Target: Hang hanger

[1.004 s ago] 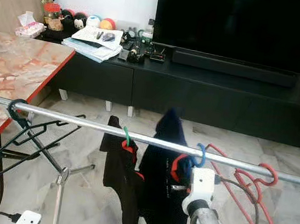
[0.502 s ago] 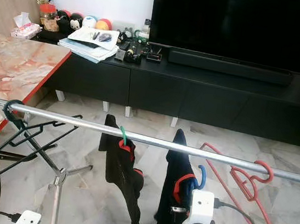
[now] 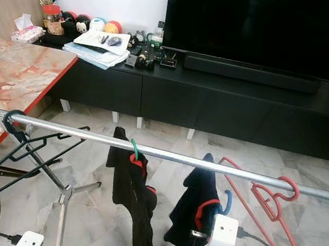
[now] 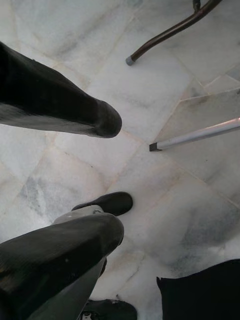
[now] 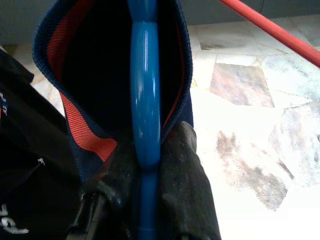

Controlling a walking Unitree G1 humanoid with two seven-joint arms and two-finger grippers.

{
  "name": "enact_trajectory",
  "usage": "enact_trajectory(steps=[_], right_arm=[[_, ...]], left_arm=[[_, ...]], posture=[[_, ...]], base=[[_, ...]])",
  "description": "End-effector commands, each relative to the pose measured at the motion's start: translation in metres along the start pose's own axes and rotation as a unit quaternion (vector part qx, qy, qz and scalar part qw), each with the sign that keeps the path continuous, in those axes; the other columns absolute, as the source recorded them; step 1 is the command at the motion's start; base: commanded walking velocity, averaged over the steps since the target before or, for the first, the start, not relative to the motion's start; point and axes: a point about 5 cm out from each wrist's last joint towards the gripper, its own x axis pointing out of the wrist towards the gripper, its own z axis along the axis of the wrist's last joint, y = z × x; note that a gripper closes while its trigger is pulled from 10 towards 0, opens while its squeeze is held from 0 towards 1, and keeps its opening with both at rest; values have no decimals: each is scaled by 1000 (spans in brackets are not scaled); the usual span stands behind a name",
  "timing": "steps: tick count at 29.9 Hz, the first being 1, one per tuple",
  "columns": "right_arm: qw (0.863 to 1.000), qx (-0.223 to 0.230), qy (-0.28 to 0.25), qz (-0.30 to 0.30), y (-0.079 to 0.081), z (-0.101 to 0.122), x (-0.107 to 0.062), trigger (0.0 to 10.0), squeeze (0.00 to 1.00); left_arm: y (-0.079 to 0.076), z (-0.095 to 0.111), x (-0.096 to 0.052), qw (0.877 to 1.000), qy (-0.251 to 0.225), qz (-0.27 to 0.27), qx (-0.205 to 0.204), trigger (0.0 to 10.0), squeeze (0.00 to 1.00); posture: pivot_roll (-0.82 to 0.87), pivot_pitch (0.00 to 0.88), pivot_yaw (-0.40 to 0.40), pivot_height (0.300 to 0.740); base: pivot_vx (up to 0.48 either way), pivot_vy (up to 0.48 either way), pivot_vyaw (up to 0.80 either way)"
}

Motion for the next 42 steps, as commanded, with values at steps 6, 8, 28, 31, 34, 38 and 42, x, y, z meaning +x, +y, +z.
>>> enact_trajectory(steps=[6,8,28,31,34,38,42], right_arm=[[1000,17,-14,-17,-3,4,4,10000,0],[1000,15,-12,-17,-3,4,4,10000,0],[1000,16,-11,-16,-1,4,8,10000,0],[1000,18,-11,-16,-1,4,8,10000,0],[1000,16,-8,-14,0,2,9,10000,0],[1000,16,-6,-14,0,1,9,10000,0],[1000,16,-5,-13,0,1,9,10000,0]], left_arm=[[1,-8,-2,1000,12,0,6,10000,0],[1,-8,-2,1000,12,0,5,10000,0],[1,-6,-1,1000,10,1,-1,10000,0],[0,-6,-1,1000,9,1,-2,10000,0],[0,-6,-1,1000,9,1,-3,10000,0],[0,-6,-1,1000,10,1,-2,10000,0],[0,-6,-1,1000,10,1,-2,10000,0]], posture=[[-19,22,-1,740],[-19,25,-2,740],[-16,51,-9,740],[-16,52,-9,740],[-17,53,-10,740],[-16,53,-10,740],[-17,54,-11,740]], base=[[0,0,0],[0,0,0],[-13,0,0],[-283,0,0],[-299,0,0],[-300,0,0],[-299,0,0]])
